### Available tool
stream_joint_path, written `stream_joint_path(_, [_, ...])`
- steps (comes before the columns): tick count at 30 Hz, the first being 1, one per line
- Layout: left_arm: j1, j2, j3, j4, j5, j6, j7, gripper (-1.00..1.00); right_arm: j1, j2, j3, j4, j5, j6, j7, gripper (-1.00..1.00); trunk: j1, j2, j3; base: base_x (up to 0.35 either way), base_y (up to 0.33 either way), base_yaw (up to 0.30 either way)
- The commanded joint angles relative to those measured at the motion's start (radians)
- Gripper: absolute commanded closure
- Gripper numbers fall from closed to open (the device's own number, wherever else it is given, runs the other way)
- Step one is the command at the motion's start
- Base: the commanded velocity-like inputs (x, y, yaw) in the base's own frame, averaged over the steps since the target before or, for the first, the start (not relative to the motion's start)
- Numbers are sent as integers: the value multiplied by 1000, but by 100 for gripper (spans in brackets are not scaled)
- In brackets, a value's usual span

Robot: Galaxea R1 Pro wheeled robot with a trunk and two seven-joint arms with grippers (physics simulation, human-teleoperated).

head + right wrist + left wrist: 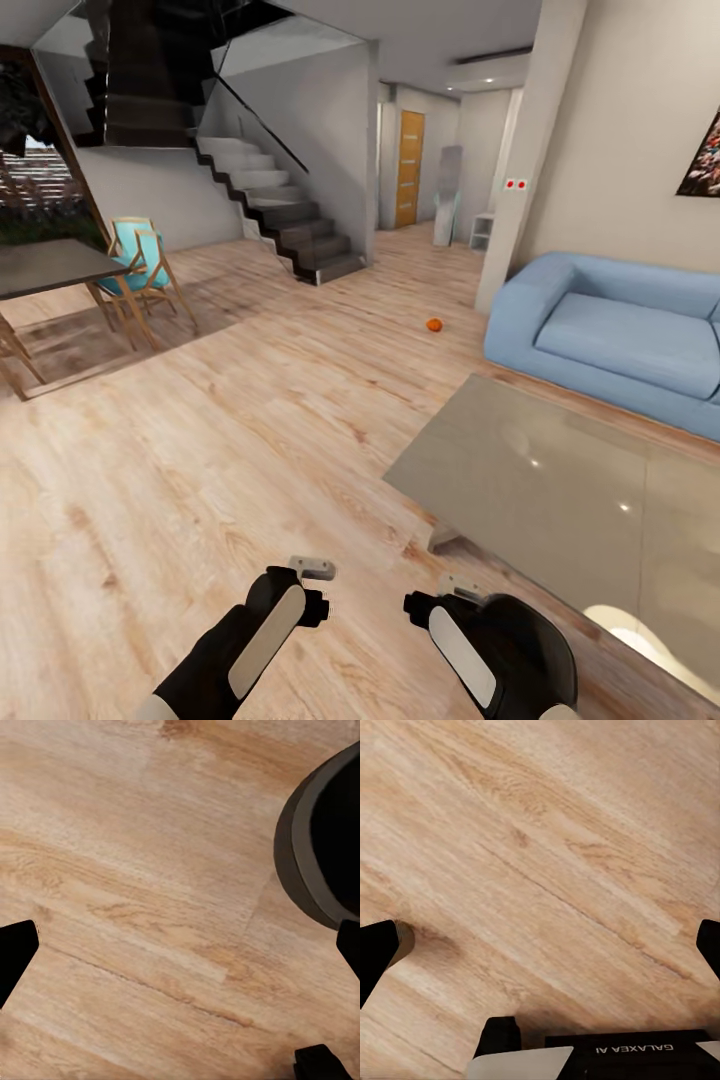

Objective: Place each of the two pumpkins and all three candles from the living room inside a cabinet in the living room (use any cabinet), then make sure every cabinet is closed, and position the cauldron so it is next to a table in the living room.

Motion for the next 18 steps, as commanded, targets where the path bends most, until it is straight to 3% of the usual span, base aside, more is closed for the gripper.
stream_joint_path(1, [-1,0,-2,0,10,1,10,-100,-1,-1,3,-2,-6,1,-8,-100,0,-1,-1,0,0,289])
stream_joint_path(18, [-1,0,-2,-1,10,1,9,-100,-1,-1,5,-1,-7,-3,-8,-100,0,-1,-1,0,0,289])
